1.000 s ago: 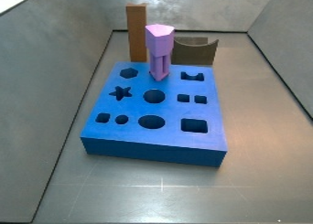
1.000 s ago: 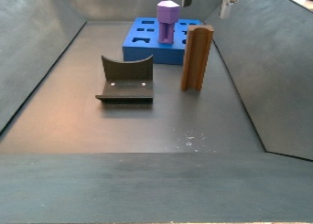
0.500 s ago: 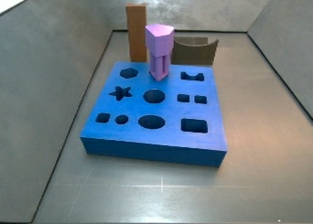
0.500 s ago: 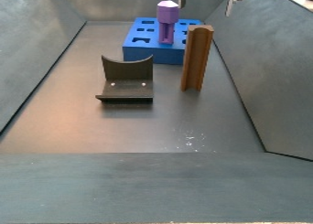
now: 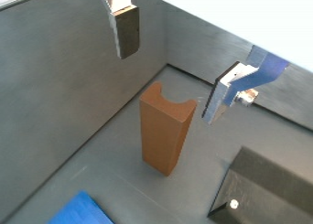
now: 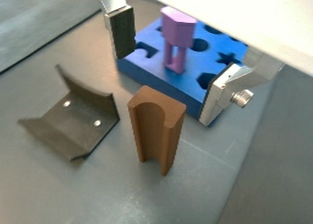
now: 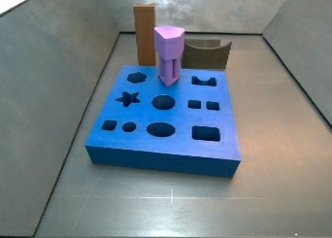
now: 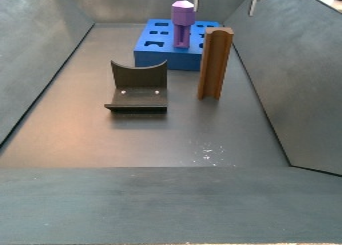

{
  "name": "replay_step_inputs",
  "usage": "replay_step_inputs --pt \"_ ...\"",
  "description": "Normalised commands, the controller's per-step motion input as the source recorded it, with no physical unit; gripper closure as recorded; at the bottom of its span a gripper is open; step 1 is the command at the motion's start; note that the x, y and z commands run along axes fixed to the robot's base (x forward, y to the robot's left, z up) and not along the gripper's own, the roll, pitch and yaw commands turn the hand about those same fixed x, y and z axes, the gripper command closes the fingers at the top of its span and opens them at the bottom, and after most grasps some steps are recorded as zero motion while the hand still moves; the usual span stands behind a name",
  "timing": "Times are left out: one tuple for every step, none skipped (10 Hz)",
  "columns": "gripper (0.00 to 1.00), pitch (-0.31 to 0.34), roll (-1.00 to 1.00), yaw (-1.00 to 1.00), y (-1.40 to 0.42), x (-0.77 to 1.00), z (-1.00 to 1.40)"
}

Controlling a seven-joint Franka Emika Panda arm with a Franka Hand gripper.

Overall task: Pick up the arch object. Move up. Place the arch object on the fixture. Regrasp the arch object. Rotate the arch object. Move to above the board. Insert the arch object.
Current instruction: Rotate the arch object, then move to above the board.

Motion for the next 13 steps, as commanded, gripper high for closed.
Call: replay_step_inputs --pt "0.0 0.076 -0.12 0.74 0.0 0.02 0.0" --pt "0.0 0.075 -0.11 0.44 0.0 0.03 0.0" --pt "0.0 0.075 -0.1 0.33 0.0 0.03 0.0" --pt "0.0 0.075 -0.09 0.16 0.0 0.0 -1.0" --pt "0.0 0.061 -0.09 0.12 0.0 0.01 -1.0" --pt "0.0 0.008 -0.09 0.07 0.0 0.04 -1.0" --pt "0.0 -0.015 -0.09 0.06 0.0 0.03 -0.96" --pt "0.0 -0.033 -0.08 0.05 0.0 0.03 -0.8" --pt "0.0 -0.044 -0.08 0.05 0.0 0.02 -0.64" --pt "0.0 -0.059 -0.08 0.05 0.0 0.01 -0.43" --pt "0.0 -0.066 -0.08 0.05 0.0 0.01 -0.27" --pt "1.0 -0.062 -0.08 0.05 0.0 0.0 0.0" --pt "1.0 -0.248 -0.06 0.05 -0.03 0.18 1.0"
